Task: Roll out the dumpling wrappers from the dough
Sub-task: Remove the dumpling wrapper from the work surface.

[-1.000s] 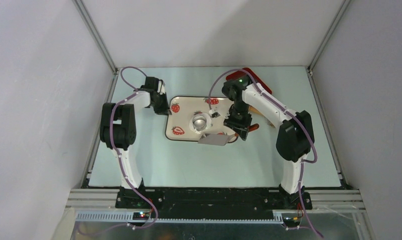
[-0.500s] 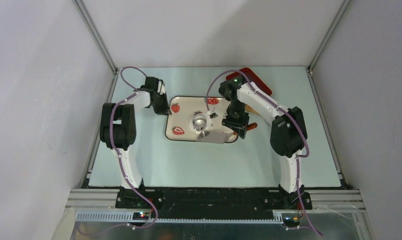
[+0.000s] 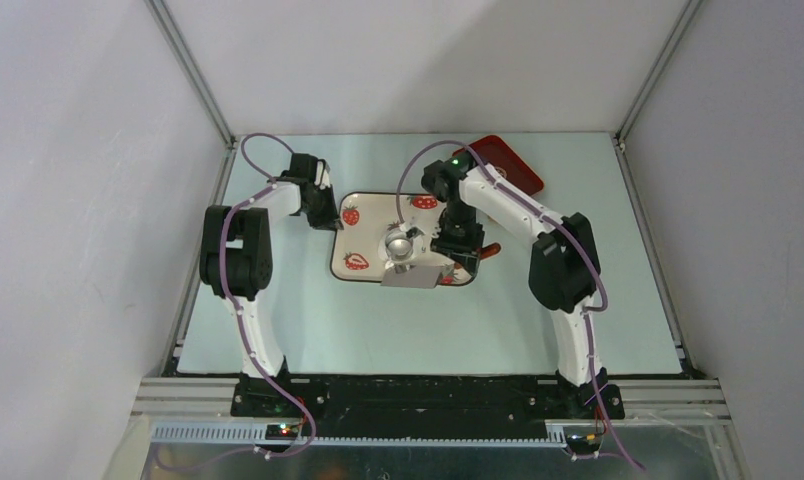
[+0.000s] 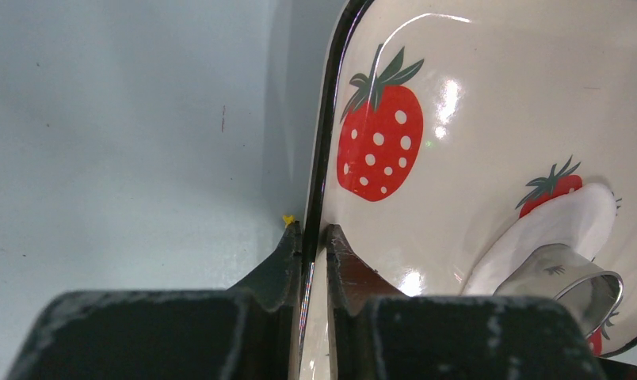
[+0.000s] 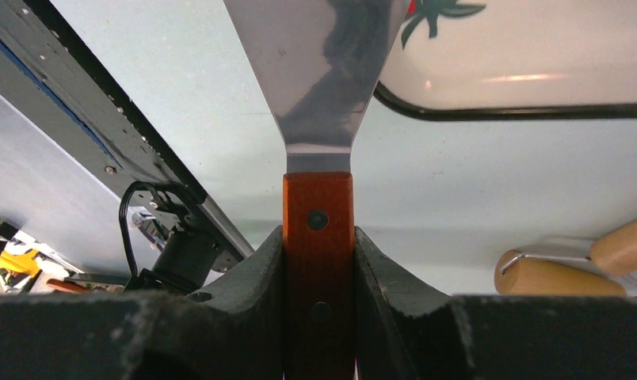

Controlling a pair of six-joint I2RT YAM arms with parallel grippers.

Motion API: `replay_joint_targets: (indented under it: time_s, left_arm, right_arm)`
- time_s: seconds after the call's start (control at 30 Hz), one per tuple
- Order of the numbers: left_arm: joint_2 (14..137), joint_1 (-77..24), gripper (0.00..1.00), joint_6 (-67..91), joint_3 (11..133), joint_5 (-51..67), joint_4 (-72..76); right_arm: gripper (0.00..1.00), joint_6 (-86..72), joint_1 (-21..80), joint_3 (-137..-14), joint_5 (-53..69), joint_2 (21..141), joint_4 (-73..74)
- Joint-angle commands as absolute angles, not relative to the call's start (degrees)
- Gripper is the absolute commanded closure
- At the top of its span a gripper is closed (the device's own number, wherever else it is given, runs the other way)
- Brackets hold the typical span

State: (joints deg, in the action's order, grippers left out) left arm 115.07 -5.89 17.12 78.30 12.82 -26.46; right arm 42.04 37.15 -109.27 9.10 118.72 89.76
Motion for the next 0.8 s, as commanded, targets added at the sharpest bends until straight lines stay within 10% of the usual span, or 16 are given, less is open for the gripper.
replay_joint_targets:
  time_s: [0.0, 0.77]
  left_arm:
    - [114.61, -7.05, 1.00, 17.93, 76.50, 12.18, -26.96]
    - [114.52, -7.08, 1.00, 18.02, 76.22, 12.39, -26.55]
  right_arm:
    - [1.00, 40.74, 38.11, -114.36, 11.51, 121.34, 91.85]
    - [1.00, 28.27, 41.74, -130.38, 14.13, 128.99, 84.93]
